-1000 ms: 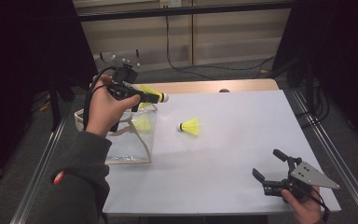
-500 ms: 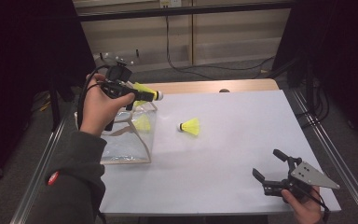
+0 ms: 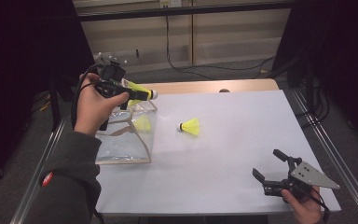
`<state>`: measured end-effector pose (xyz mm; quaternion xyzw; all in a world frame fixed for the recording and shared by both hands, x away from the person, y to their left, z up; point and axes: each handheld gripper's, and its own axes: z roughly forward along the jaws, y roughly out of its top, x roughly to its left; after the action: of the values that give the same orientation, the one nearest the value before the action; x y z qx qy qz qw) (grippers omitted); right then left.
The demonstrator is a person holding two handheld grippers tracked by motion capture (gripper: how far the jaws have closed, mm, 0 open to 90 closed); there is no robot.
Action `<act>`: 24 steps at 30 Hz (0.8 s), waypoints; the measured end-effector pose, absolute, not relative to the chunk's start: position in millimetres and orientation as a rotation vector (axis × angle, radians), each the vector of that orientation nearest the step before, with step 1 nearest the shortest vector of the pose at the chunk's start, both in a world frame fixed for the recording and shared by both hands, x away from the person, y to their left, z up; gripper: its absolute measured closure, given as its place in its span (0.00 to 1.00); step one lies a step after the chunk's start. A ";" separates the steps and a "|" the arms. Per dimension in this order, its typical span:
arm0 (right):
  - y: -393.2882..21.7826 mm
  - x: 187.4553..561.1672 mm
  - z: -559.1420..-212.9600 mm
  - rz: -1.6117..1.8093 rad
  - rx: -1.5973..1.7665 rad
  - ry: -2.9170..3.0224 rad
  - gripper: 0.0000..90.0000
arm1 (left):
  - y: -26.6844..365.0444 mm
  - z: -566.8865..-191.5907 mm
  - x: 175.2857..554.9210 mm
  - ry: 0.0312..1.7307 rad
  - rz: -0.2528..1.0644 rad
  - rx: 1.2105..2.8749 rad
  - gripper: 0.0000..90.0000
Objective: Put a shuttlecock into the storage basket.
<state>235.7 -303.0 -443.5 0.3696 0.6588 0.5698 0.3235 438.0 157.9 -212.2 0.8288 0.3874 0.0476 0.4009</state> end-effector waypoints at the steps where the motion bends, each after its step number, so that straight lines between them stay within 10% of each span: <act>1: -303.0 235.7 -443.5 1.495 0.970 1.729 0.02 | 158.4 -211.9 437.9 0.979 0.126 2.096 0.95; 24: -302.9 235.6 -443.5 1.496 0.970 1.729 0.02 | 173.5 -206.8 438.6 1.011 0.153 2.079 0.95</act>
<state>235.6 -302.9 -443.5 0.3697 0.6587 0.5700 0.3233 438.6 173.5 -206.8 0.8222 0.3996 0.0604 0.4007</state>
